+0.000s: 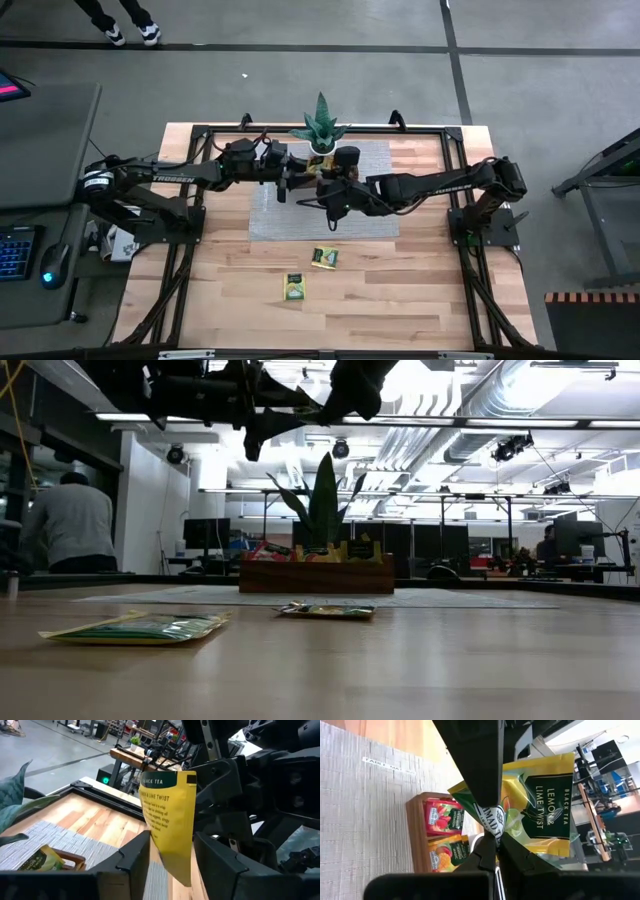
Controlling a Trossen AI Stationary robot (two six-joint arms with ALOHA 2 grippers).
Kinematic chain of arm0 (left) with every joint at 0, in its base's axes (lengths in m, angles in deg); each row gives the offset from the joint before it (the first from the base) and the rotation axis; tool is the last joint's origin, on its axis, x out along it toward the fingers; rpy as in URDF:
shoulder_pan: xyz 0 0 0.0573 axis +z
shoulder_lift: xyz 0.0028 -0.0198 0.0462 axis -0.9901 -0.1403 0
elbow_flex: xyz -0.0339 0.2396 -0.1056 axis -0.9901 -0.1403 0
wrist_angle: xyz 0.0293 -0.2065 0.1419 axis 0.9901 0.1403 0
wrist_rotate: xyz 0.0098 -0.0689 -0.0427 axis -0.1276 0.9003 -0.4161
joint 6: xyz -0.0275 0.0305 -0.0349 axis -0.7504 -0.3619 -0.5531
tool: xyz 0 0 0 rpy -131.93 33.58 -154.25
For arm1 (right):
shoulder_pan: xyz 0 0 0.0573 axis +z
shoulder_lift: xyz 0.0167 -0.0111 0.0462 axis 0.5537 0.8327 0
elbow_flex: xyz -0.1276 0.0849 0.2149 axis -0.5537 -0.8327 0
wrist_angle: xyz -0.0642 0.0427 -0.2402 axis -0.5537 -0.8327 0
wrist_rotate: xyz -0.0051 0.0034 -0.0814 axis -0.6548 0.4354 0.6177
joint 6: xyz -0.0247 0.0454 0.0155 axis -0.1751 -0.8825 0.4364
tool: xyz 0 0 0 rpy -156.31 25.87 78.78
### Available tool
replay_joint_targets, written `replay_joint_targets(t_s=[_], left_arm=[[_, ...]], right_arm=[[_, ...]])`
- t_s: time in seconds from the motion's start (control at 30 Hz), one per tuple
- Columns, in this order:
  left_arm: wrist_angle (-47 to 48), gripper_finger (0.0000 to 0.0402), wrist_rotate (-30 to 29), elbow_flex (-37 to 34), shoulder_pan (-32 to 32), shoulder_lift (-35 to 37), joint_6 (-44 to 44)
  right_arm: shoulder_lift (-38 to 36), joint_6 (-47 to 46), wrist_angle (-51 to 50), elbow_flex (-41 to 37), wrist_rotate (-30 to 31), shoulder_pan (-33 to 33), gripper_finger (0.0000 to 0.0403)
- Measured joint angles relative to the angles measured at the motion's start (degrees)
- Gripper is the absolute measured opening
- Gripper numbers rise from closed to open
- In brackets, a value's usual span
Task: Pick & Place Tea
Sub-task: Put the yellow tea bag into the right section of the wooden organizer
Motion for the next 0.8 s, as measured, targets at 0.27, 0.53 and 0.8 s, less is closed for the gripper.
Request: replay_joint_targets(t_s=[0.27,0.53,0.8], left_arm=[[0.57,0.0028,-0.29,0.0,0.02,0.0,0.0],[1.53,0.0005,-1.2,0.02,0.0,0.04,0.05],[2.21,0.0002,-0.96,0.26,-0.09,0.24,1.48]], right_arm=[[-0.02,0.02,-0.03,0.02,0.59,-0.17,0.0],[-0.07,0.02,-0.05,0.02,0.14,-0.17,0.0012],[-3.72,-5.41,0.43,-0.04,-5.5,0.37,0.0069]])
